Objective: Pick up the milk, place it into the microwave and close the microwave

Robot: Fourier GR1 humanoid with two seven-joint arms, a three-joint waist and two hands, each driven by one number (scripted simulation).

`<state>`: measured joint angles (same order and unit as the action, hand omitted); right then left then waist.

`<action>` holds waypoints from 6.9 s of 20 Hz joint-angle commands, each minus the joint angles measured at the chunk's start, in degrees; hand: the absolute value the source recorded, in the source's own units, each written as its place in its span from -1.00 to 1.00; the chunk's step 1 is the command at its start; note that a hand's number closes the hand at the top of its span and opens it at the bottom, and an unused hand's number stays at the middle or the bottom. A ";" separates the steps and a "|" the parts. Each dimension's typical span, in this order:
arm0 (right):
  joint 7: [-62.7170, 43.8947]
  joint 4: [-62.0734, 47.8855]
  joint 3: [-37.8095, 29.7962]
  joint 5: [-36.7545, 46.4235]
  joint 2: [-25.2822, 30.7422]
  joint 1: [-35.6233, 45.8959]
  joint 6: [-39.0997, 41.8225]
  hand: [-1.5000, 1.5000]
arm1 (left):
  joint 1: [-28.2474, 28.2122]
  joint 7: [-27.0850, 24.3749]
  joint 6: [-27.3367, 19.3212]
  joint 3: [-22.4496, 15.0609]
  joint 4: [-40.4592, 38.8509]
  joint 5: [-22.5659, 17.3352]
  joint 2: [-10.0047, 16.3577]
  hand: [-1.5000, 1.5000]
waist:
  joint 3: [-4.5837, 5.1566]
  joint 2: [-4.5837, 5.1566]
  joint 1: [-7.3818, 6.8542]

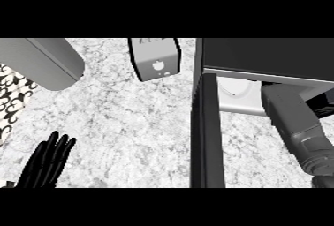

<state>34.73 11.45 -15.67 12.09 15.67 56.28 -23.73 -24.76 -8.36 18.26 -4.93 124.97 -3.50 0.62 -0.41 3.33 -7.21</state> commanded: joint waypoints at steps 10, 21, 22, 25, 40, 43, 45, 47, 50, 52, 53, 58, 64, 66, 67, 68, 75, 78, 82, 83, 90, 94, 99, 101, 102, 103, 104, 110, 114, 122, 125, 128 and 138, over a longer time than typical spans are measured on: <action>8.46 -3.08 -4.42 -3.81 -1.41 -2.66 6.97 -1.00 | -0.84 1.14 -2.91 -5.42 1.17 3.28 -0.62 -1.00 | 0.09 -1.22 2.05; 14.58 -3.90 -5.48 -5.58 -4.86 -7.11 17.50 -1.00 | 5.16 1.96 -1.73 -7.73 -7.31 3.44 -0.62 -1.00 | 0.25 -2.08 4.69; 17.06 -2.78 -5.26 -5.70 -5.41 -9.07 18.70 -1.00 | 4.03 -1.86 -3.42 -11.35 -11.37 6.29 -0.62 -1.00 | 0.31 -2.55 5.59; 18.95 -2.48 -5.14 -6.12 -6.41 -12.44 20.94 -1.00 | 7.33 -0.55 0.75 -7.70 -11.09 4.49 2.08 -1.00 | 0.35 -2.87 6.28; 22.20 15.74 0.72 -6.20 -7.45 -33.30 27.75 -1.00 | 15.96 -0.04 -3.60 -17.74 -24.78 17.00 -0.60 1.00 | 0.54 -4.00 9.23; 18.71 22.34 1.25 -7.39 -4.26 -36.47 31.77 -1.00 | 20.22 4.36 -2.29 -20.10 -25.96 16.53 -0.61 1.00 | 0.55 -3.99 9.56; 18.81 25.41 2.67 -6.98 -4.47 -39.73 33.33 -1.00 | 20.85 -0.48 -0.41 -20.08 -33.38 17.90 0.54 1.00 | 0.67 -4.12 10.86; 17.41 31.76 4.05 -7.24 -7.72 -43.79 31.09 -1.00 | 24.87 1.93 -3.02 -22.28 -36.97 18.15 -0.61 1.00 | 0.67 -4.07 10.89; 15.57 42.14 5.51 -8.23 -8.76 -50.75 31.38 -1.00 | 26.57 1.38 -5.87 -27.50 -39.28 18.14 -0.62 1.00 | 0.67 -4.04 10.70; 13.13 47.85 4.74 -10.15 -4.77 -54.31 35.42 -1.00 | 25.88 -1.41 -8.42 -31.48 -43.40 16.06 -0.62 1.00 | 0.62 -3.77 9.99; 12.05 51.02 4.72 -10.69 -3.99 -57.28 36.23 -1.00 | 25.75 1.25 -7.55 -32.46 -41.74 15.06 -0.62 1.00 | 0.67 -3.95 10.64; 4.97 67.43 4.29 -15.04 -4.84 -64.44 36.94 -1.00 | 32.21 -1.43 -14.87 -41.14 -49.88 13.98 -0.61 1.00 | 0.68 -3.67 10.69; 0.61 79.44 2.60 -21.07 -1.68 -72.86 42.99 -1.00 | 41.29 4.25 -29.53 -52.44 -51.87 6.24 -0.60 1.00 | 0.63 -3.35 11.46; 0.08 78.58 2.05 -23.60 -1.27 -71.28 44.98 -1.00 | 43.39 1.73 -34.11 -55.72 -55.08 1.59 -0.59 1.00 | 0.59 -3.03 11.54; -2.65 83.27 2.83 -24.69 -2.56 -72.62 44.14 -1.00 | 42.32 3.39 -36.82 -57.71 -52.36 1.06 -0.59 1.00 | 0.65 -3.24 11.73; -1.89 83.07 2.59 -25.76 -0.81 -73.46 46.96 -1.00 | 44.83 3.42 -37.89 -55.38 -53.68 -1.66 -0.58 1.00 | 0.66 -3.04 12.64; -5.38 86.59 1.75 -30.32 2.50 -72.66 50.67 -1.00 | 50.84 -0.70 -48.23 -55.94 -55.56 -9.33 -0.58 1.00 | 0.77 -2.50 14.90; -5.74 89.03 3.71 -31.04 2.96 -71.75 52.73 -1.00 | 53.80 -3.51 -50.12 -54.91 -56.05 -12.57 -0.59 1.00 | 0.81 -2.21 15.50; -8.02 91.40 3.59 -33.58 6.26 -72.17 56.10 -1.00 | 57.05 -4.84 -52.61 -54.47 -56.99 -16.13 -0.60 1.00 | 0.86 -1.93 17.75; -8.19 91.91 4.10 -33.97 6.69 -71.37 56.84 -1.00 | 59.22 -4.78 -52.83 -53.42 -58.07 -16.40 -0.60 1.00 | 0.84 -1.75 18.00; -10.13 94.26 3.50 -38.26 8.30 -71.02 58.33 -1.00 | 65.60 -4.13 -56.08 -49.78 -62.47 -23.13 -0.61 1.00 | 0.79 -0.97 21.28; -11.02 94.92 3.76 -41.13 8.28 -70.52 58.75 -1.00 | 68.83 -3.95 -57.51 -46.89 -64.65 -27.19 -0.61 1.00 | 0.75 -0.35 22.51; -12.60 96.58 3.85 -43.21 9.39 -70.12 59.01 -1.00 | 70.67 -8.16 -58.27 -42.32 -65.20 -32.45 -0.62 1.00 | 1.04 0.43 23.96; -13.19 96.16 3.76 -44.27 10.11 -70.22 59.64 -1.00 | 71.92 -9.65 -57.63 -40.77 -66.61 -33.85 -0.62 1.00 | 0.96 0.91 24.23; -13.43 97.24 4.11 -44.57 10.20 -70.80 59.96 -1.00 | 72.66 -10.01 -57.82 -40.20 -67.61 -34.31 -0.62 1.00 | 0.97 0.73 25.08; -13.46 96.63 3.62 -45.26 10.35 -70.03 59.70 -1.00 | 73.60 -10.42 -57.77 -40.22 -67.78 -35.10 -0.62 1.00 | 0.85 0.83 25.05; -14.08 97.42 4.41 -45.16 10.43 -69.88 59.67 -1.00 | 74.21 -10.82 -57.80 -39.78 -68.76 -35.40 -0.62 1.00 | 0.93 1.14 25.39; -15.11 98.23 3.14 -47.29 12.69 -68.14 60.02 -1.00 | 77.54 -12.89 -56.44 -37.62 -72.84 -39.32 -0.62 1.00 | 0.81 1.63 26.30; -15.81 98.83 2.54 -48.96 13.63 -67.60 59.92 -1.00 | 78.23 -15.29 -55.05 -36.93 -75.15 -41.12 -0.62 1.00 | 0.84 1.97 26.89; -17.45 99.78 2.08 -52.24 15.33 -66.84 59.90 -1.00 | 78.82 -18.91 -55.19 -36.86 -77.25 -43.79 -0.62 1.00 | 0.71 1.92 27.22; -18.03 99.76 2.27 -52.95 15.59 -66.27 59.54 -1.00 | 79.41 -19.64 -54.55 -37.61 -77.73 -44.64 -0.63 1.00 | 0.65 2.37 27.58; -18.69 99.72 1.79 -53.84 16.19 -66.69 59.37 -1.00 | 79.05 -21.13 -55.14 -37.74 -78.09 -45.61 -0.62 1.00 | 0.63 2.17 28.29; -20.31 99.86 -0.13 -57.40 19.14 -65.94 59.62 -1.00 | 79.21 -24.49 -55.03 -37.85 -79.23 -48.57 -0.62 1.00 | 0.63 2.03 28.85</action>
<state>15.08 111.20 -15.05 -44.04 33.62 -9.71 35.67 51.14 -33.34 -37.87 -44.86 50.08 -50.39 -0.01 0.16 4.85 20.87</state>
